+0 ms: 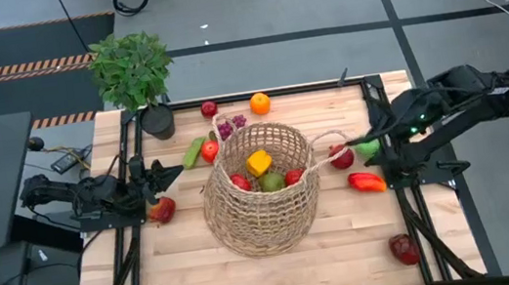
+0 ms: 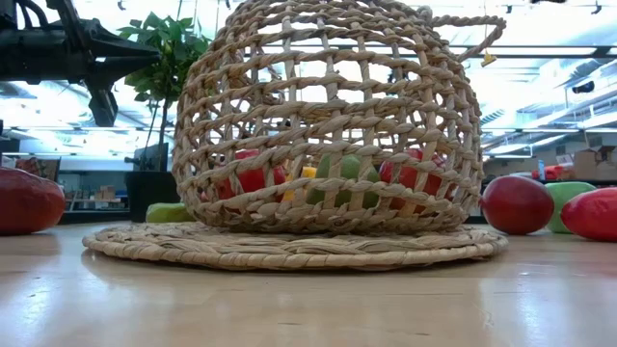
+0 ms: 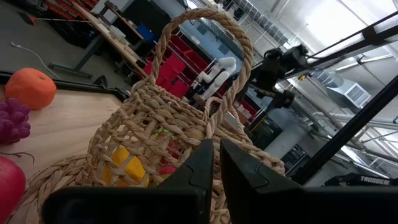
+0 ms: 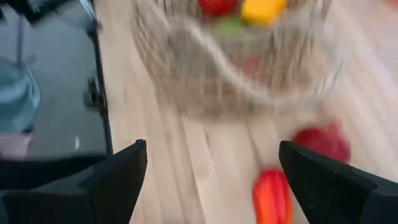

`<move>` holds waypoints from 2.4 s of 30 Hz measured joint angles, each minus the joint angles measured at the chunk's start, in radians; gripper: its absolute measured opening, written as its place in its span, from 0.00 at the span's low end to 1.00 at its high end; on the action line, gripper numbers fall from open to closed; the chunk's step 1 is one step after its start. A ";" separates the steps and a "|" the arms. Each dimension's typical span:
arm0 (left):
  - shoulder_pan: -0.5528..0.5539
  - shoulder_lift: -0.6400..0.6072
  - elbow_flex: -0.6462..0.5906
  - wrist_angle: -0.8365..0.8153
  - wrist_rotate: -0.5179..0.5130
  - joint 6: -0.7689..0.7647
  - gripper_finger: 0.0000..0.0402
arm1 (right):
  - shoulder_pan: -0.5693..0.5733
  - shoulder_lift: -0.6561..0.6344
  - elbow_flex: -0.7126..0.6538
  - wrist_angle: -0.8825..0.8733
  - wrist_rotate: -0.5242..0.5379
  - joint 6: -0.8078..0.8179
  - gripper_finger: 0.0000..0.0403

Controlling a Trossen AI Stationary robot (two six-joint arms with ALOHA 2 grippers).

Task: Build produce basket
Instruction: Put the red mango into the brown basket

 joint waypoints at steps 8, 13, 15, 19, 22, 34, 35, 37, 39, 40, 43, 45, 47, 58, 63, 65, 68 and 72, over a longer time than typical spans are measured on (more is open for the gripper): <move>0.000 0.000 0.000 0.000 0.000 0.000 0.09 | 0.113 0.071 -0.063 -0.107 -0.070 0.151 0.91; 0.000 0.000 0.000 0.000 0.000 0.000 0.09 | 0.233 0.105 -0.181 0.001 -0.037 0.250 0.91; 0.000 0.000 0.000 0.000 0.000 0.000 0.09 | 0.288 0.129 -0.232 0.054 -0.019 0.293 0.91; 0.000 0.000 0.000 0.000 0.000 0.000 0.09 | 0.405 0.218 -0.292 0.114 0.015 0.352 0.90; 0.000 0.000 0.000 0.000 0.000 0.000 0.09 | 0.485 0.297 -0.300 0.107 0.071 0.357 0.88; 0.000 0.000 0.000 0.000 0.000 0.000 0.09 | 0.582 0.415 -0.452 0.131 0.182 0.323 0.86; 0.000 0.000 0.000 0.000 0.000 0.000 0.09 | 0.566 0.408 -0.468 0.126 0.182 0.323 0.86; 0.000 0.000 0.000 0.000 0.000 0.000 0.09 | 0.530 0.394 -0.495 0.121 0.174 0.321 0.87; 0.000 0.000 0.000 0.000 0.000 0.000 0.09 | 0.490 0.381 -0.512 0.122 0.149 0.303 0.89; 0.000 0.000 0.000 0.000 0.000 0.000 0.09 | 0.468 0.375 -0.517 0.131 0.132 0.284 0.90; 0.000 0.000 0.000 0.000 0.000 0.000 0.09 | 0.391 0.374 -0.527 0.146 0.098 0.210 0.94; 0.000 0.000 0.000 0.000 0.000 0.000 0.09 | 0.341 0.381 -0.534 0.151 0.098 0.147 0.96; 0.000 0.000 0.000 0.000 0.000 0.000 0.09 | 0.297 0.395 -0.536 0.152 0.099 0.084 0.98; 0.000 0.000 0.000 0.000 0.000 0.000 0.09 | 0.151 0.406 -0.615 0.211 0.095 -0.062 0.99; 0.000 0.000 0.000 0.000 0.000 0.000 0.09 | 0.127 0.406 -0.678 0.230 0.073 -0.059 0.99; 0.000 0.000 0.000 0.000 0.000 0.000 0.09 | 0.121 0.405 -0.699 0.232 0.085 -0.062 0.99; 0.000 0.000 0.000 0.000 0.000 0.000 0.09 | 0.108 0.405 -0.731 0.264 0.083 -0.068 0.99; 0.000 0.000 0.000 0.000 0.000 0.000 0.09 | 0.099 0.405 -0.781 0.341 0.022 -0.076 0.99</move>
